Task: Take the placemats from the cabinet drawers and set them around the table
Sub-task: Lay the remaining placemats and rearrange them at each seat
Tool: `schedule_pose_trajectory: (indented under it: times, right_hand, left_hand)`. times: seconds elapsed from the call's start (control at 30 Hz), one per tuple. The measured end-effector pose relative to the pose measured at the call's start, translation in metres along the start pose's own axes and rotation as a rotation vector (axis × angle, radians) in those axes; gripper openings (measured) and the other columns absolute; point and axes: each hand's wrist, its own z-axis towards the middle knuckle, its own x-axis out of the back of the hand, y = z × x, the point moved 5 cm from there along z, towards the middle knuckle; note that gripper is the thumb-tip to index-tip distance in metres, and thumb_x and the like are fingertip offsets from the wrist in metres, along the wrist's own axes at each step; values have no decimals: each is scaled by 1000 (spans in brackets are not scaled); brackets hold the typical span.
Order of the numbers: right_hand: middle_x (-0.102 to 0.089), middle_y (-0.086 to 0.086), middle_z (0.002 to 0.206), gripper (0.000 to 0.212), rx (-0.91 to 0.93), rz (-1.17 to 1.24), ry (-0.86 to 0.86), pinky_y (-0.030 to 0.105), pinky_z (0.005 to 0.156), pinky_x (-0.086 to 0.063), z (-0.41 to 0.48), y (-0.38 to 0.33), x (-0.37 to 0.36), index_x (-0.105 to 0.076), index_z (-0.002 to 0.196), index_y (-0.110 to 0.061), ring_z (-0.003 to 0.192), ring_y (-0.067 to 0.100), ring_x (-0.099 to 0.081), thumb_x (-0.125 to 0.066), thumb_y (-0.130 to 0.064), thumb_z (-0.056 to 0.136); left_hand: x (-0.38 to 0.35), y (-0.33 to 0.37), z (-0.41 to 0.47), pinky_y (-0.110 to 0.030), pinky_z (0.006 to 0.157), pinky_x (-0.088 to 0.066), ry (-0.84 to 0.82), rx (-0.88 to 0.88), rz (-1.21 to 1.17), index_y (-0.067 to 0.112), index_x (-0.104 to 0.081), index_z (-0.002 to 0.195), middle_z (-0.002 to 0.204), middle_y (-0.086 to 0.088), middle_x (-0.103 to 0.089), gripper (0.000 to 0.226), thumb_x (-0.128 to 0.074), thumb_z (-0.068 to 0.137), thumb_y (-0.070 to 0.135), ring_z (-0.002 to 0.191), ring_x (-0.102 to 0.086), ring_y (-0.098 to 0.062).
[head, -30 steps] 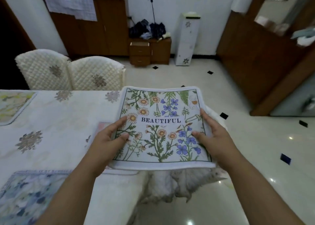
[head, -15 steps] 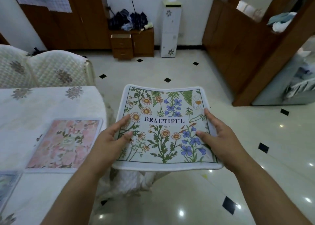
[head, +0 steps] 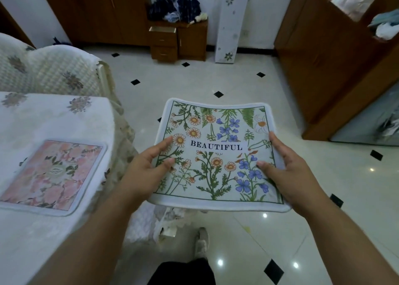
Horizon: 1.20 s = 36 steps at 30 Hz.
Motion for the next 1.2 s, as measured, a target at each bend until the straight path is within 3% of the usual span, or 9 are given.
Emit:
schedule_pose_trajectory:
  times: [0.27, 0.4, 0.57, 0.63, 0.8, 0.93, 1.0, 1.07, 1.2]
  right_hand:
    - [-59, -20, 126, 77, 38, -98, -49, 40, 78, -63, 135, -26, 20, -36, 144, -60, 101, 14, -72, -72, -17, 91]
    - [-61, -16, 130, 78, 54, -132, -79, 41, 79, -63, 203, -43, 24, -34, 144, -62, 102, 13, -72, -72, -19, 91]
    - [-55, -26, 138, 76, 105, -160, -92, 36, 80, -63, 280, -54, 30, -35, 139, -68, 108, 6, -69, -74, -25, 90]
    - [-54, -28, 139, 76, 106, -140, -115, 42, 86, -61, 314, -56, 34, -37, 138, -69, 113, 5, -66, -75, -26, 89]
    - [-55, -24, 142, 75, 135, -94, -266, 48, 93, -58, 418, -59, 36, -41, 137, -66, 117, 10, -65, -76, -21, 88]
    - [-59, -30, 133, 75, 173, -77, -427, 31, 78, -61, 504, -80, 34, -43, 138, -64, 106, 2, -69, -76, -19, 88]
    - [-61, -33, 128, 75, 203, -96, -506, 28, 74, -61, 542, -98, 34, -42, 139, -64, 103, 3, -71, -76, -20, 89]
    - [-61, -26, 133, 75, 235, -140, -582, 36, 82, -61, 574, -118, 29, -40, 140, -65, 108, 9, -70, -75, -22, 89]
    - [-55, -18, 142, 76, 287, -208, -692, 47, 96, -56, 624, -153, 3, -38, 139, -67, 117, 18, -65, -76, -26, 88]
  left_hand:
    - [-29, -2, 115, -21, 66, -60, 67, -19, -45, 50, -64, 127, 107, 26, -73, 51, -71, 92, 15, 87, -75, -7]
    - [-39, 7, 176, -23, 72, -60, 91, 12, -95, 48, -65, 127, 113, 27, -71, 50, -71, 90, 15, 94, -74, -8]
    - [-47, 26, 243, -24, 78, -60, 117, 4, -11, 55, -61, 128, 123, 29, -67, 50, -72, 92, 22, 100, -72, -4]
    - [-50, 32, 264, -21, 78, -59, 169, -10, 31, 60, -59, 127, 121, 32, -66, 51, -72, 92, 26, 99, -72, -1]
    - [-75, 37, 317, -27, 83, -60, 281, 18, 17, 64, -59, 123, 120, 31, -67, 51, -70, 94, 23, 100, -72, -5]
    - [-97, 53, 355, -28, 80, -61, 447, 30, -44, 62, -62, 121, 124, 22, -68, 52, -70, 93, 18, 97, -74, -8]
    - [-108, 63, 369, -38, 93, -58, 521, 25, -74, 55, -62, 127, 131, 19, -66, 51, -71, 93, 19, 109, -70, -11]
    - [-115, 72, 382, -45, 102, -52, 601, 25, -74, 52, -61, 131, 132, 21, -65, 51, -72, 92, 21, 117, -66, -12]
    - [-116, 85, 401, -47, 101, -53, 723, 25, -73, 56, -59, 131, 132, 20, -65, 53, -72, 92, 22, 116, -67, -13]
